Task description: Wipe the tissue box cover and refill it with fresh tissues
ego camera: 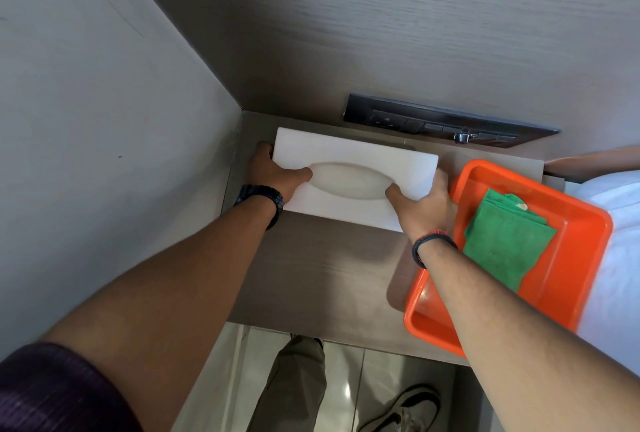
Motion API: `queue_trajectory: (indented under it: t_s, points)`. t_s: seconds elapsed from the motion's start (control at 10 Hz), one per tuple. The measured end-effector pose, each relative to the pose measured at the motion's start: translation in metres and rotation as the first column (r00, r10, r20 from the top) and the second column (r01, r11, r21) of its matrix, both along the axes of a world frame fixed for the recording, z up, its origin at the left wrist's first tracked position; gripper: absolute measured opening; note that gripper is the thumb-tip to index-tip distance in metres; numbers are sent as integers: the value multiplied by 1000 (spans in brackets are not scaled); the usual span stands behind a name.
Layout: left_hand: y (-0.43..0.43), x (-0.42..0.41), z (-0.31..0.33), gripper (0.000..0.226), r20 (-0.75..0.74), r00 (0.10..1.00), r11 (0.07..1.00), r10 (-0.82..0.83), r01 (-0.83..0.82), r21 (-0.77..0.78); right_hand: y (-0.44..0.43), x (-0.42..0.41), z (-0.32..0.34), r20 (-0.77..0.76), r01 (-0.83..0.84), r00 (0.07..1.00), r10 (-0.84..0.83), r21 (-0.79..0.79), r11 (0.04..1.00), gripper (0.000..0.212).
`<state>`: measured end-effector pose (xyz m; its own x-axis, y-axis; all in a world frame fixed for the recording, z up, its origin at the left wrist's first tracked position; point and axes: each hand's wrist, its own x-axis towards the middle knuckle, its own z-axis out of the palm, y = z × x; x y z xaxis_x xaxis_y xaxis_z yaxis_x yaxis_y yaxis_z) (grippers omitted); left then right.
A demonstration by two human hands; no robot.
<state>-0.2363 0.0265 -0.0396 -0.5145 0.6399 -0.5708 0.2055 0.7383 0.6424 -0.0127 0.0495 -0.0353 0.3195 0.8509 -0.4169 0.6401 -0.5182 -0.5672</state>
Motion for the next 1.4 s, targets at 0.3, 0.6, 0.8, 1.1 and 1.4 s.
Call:
queue_trajectory:
  t_s: [0.3, 0.6, 0.8, 1.1, 1.4]
  points:
    - [-9, 1, -2, 108, -504, 786, 884, -359, 460, 88, 1, -7, 5, 376, -200, 915, 149, 99, 975, 74]
    - [-6, 10, -11, 125, -536, 430, 583, -726, 799, -148, 17, -52, 3, 280, -790, 551, 786, -131, 600, 25]
    - [-5, 12, -9, 124, -522, 429, 579, -737, 799, -160, 27, -70, -4, 411, -845, 346, 843, -254, 471, 25]
    - [-4, 10, -8, 122, -509, 413, 572, -755, 795, -203, 35, -63, 13, 301, -792, 552, 778, -101, 601, 20]
    - [-7, 11, -1, 132, -483, 449, 596, -751, 777, -204, 36, -57, 57, 203, -636, 762, 615, 56, 770, 26]
